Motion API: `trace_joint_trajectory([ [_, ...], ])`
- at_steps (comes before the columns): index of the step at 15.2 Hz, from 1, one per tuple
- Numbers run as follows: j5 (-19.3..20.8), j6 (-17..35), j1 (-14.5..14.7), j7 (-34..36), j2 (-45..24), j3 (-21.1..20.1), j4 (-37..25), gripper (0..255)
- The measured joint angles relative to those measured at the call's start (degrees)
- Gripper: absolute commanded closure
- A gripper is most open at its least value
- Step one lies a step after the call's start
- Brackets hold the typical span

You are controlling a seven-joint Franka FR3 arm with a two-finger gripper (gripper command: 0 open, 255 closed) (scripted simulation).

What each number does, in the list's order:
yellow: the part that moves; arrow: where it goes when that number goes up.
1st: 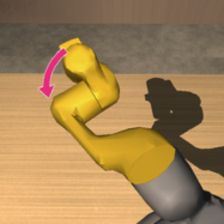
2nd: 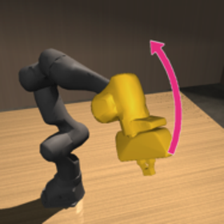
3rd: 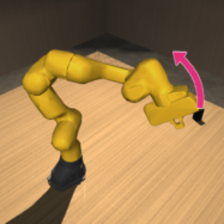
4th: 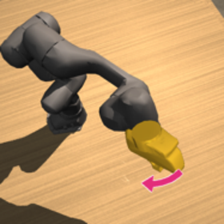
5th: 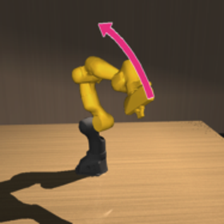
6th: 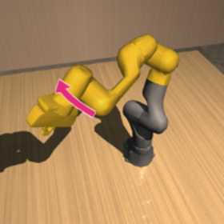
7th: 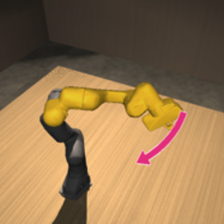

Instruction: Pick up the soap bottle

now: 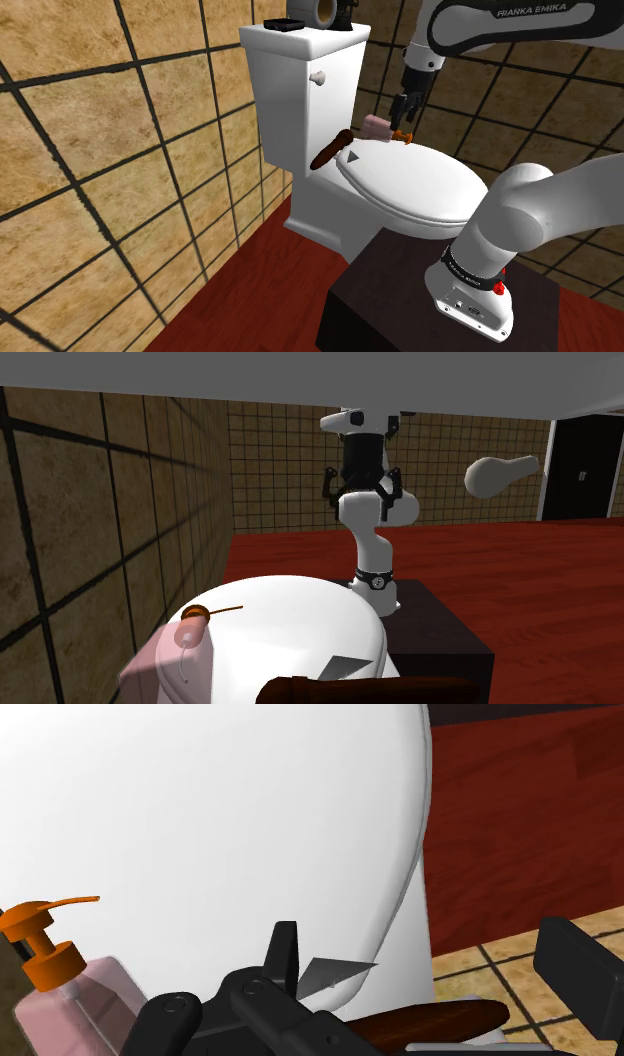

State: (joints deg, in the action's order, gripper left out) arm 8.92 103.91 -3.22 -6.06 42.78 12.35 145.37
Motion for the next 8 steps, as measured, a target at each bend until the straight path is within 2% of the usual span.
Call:
trace_joint_trajectory([
  [8,3.6,12.4,-1.9,-9.7,-10.0,10.2,-0.9,0],
])
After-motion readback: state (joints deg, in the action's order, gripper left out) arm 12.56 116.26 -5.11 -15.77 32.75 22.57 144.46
